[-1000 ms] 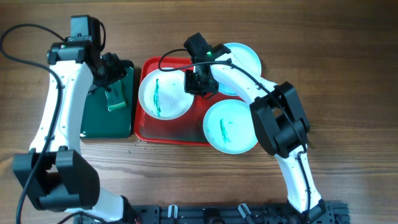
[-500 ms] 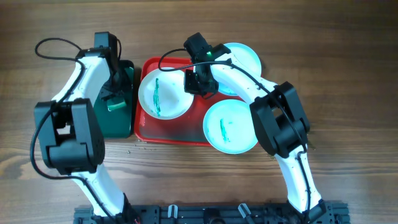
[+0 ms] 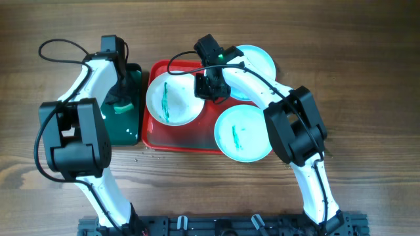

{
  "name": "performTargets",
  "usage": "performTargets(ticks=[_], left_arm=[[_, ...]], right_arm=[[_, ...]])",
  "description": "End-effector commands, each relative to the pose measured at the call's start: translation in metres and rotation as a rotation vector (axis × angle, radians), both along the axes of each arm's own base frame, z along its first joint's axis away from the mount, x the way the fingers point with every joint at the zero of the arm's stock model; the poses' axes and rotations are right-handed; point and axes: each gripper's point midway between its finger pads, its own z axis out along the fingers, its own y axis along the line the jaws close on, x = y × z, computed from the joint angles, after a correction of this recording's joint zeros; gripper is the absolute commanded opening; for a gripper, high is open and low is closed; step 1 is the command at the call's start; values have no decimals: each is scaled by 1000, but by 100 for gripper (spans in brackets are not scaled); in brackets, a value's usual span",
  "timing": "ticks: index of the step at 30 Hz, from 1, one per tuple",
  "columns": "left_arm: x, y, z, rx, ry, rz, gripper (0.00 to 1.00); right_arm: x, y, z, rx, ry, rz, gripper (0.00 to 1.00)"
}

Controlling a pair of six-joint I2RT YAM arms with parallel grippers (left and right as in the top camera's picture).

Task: Clean dirty plates on tray and stack at the side
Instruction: 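Move the sponge with the left gripper onto the top-left plate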

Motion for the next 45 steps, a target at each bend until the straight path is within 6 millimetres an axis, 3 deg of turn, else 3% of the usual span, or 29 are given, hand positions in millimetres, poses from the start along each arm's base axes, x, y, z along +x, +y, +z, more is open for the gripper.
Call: performTargets(ticks=[1, 5, 9, 13, 15, 17, 20, 23, 28, 31, 37, 40, 45], left_arm=[[-22, -5, -29, -37, 61, 3, 4], [-41, -12, -56, -70, 70, 1, 4], [-40, -11, -54, -70, 65, 0, 4], [-23, -11, -4, -65, 49, -37, 4], [-10, -11, 33, -62, 3, -67, 4], [0, -23, 74, -118, -52, -141, 4], [1, -40, 117, -180, -116, -218, 4], [-2, -65, 132, -242, -144, -333, 4], [-9, -103, 110, -286, -78, -434, 4], [-8, -123, 79, -291, -43, -475, 4], [-8, -125, 27, -300, 36, -458, 4], [-5, -125, 8, -302, 52, -457, 4], [-1, -127, -14, -307, 68, -436, 4]], right_arm=[[-2, 3, -18, -13, 25, -14, 5], [-2, 4, -17, -7, 26, -13, 5], [-2, 4, -17, -6, 27, -13, 4], [-3, 5, -17, -2, 29, -12, 4], [-4, 6, -16, 7, 35, -6, 4], [-5, 8, -10, 26, 32, 24, 4], [1, -3, 5, -11, -18, 37, 4], [-3, -8, 11, -32, -18, 53, 4], [-12, -17, 8, -60, 23, 69, 4], [-14, -20, 8, -67, 26, 90, 4], [-12, -12, 4, 118, 68, 116, 4], [-15, -11, -1, 258, 95, 144, 4], [-12, -14, -2, 276, 95, 133, 4]])
